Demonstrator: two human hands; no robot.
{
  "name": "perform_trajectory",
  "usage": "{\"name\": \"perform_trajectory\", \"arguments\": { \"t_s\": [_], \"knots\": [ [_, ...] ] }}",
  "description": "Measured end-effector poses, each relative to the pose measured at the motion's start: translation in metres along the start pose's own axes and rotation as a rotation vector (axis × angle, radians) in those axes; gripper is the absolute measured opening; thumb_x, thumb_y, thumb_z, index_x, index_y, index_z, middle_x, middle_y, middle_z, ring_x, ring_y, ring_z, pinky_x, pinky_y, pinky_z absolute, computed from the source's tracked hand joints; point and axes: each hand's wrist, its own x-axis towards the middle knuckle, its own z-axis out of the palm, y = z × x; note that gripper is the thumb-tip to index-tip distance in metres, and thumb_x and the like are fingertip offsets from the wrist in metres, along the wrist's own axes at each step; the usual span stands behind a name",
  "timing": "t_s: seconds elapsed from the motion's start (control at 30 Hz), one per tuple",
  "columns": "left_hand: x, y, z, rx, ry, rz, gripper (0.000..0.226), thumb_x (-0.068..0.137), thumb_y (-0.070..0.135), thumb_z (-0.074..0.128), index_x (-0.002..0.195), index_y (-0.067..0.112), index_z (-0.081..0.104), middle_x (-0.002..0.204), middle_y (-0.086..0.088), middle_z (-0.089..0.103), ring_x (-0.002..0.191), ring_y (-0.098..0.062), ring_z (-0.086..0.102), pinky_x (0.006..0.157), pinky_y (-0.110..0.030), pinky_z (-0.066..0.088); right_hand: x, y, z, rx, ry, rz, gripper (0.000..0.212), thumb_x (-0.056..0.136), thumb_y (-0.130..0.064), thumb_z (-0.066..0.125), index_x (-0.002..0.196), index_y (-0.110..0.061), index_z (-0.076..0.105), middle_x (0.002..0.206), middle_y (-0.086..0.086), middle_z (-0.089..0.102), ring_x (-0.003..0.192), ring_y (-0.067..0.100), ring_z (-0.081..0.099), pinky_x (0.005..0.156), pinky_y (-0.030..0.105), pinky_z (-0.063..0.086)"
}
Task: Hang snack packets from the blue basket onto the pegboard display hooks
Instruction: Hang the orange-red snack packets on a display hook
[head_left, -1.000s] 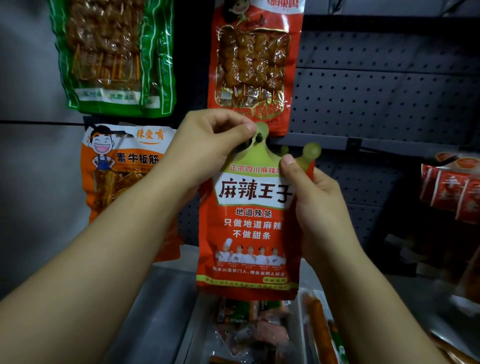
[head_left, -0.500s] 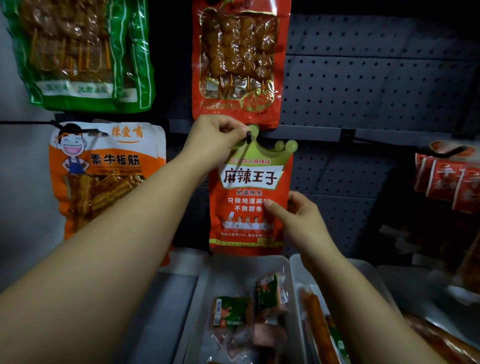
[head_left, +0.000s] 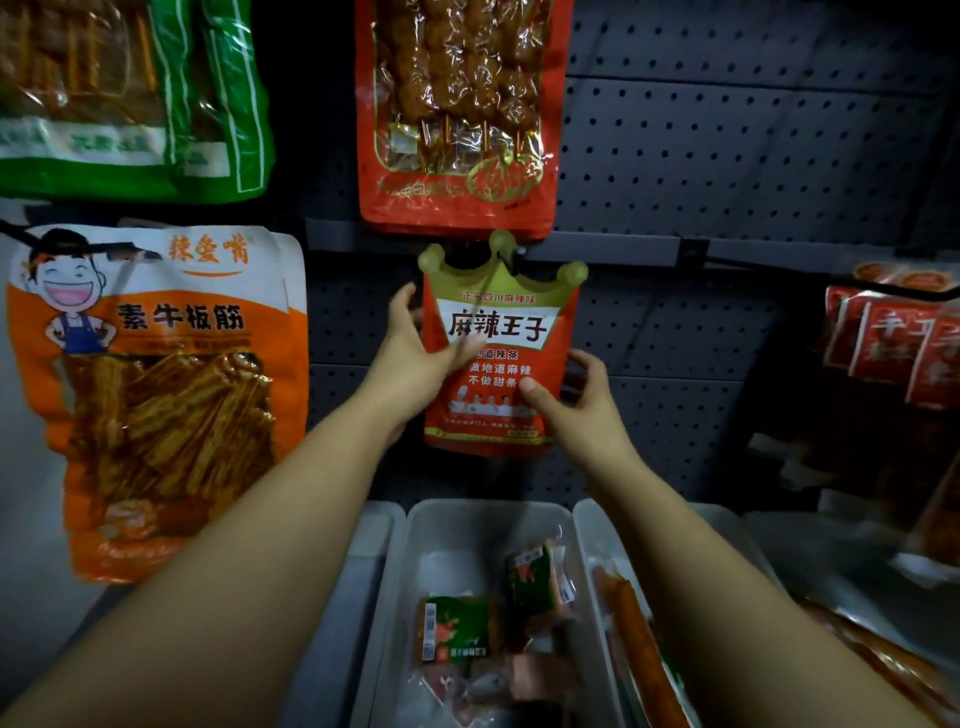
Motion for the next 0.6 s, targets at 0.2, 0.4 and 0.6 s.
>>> {"name": "perform_trajectory", "arguments": {
  "t_s": [0.2, 0.4, 0.6],
  "knots": [
    [0.003, -0.013, 0.009, 0.147, 0.019, 0.008, 0.045, 0.088, 0.027, 0.065, 0.126, 0.01, 0.048, 0.122, -0.011, 0.06, 0.108, -0.027, 0.062, 0.093, -0.049, 0.05, 0.007, -0.001, 0.017, 0.0, -0.035, 0.001, 0.041, 0.094, -0.029, 0.058, 0.129, -0.012, 0.046, 0.126, 0.009, 0.061, 0.106, 0.023, 0.063, 0.092, 0.04, 0.052],
    [0.011, -0.021, 0.016, 0.235, 0.062, 0.02, 0.049, 0.09, 0.026, 0.061, 0.131, 0.01, 0.039, 0.13, -0.012, 0.052, 0.115, -0.026, 0.055, 0.096, -0.045, 0.046, 0.022, -0.004, 0.019, -0.026, -0.034, 0.064, 0.045, 0.095, -0.029, 0.056, 0.133, -0.01, 0.042, 0.129, 0.009, 0.059, 0.109, 0.024, 0.061, 0.081, 0.031, 0.048],
    [-0.01, -0.044, 0.016, 0.115, 0.009, 0.013, 0.045, 0.09, 0.018, 0.061, 0.129, 0.012, 0.039, 0.119, -0.001, 0.055, 0.11, -0.02, 0.057, 0.087, -0.032, 0.046, 0.018, 0.015, 0.016, -0.042, -0.103, 0.061, 0.053, 0.096, -0.032, 0.053, 0.142, -0.015, 0.033, 0.136, 0.007, 0.053, 0.105, 0.016, 0.057, 0.081, 0.027, 0.046]
  ]
}}
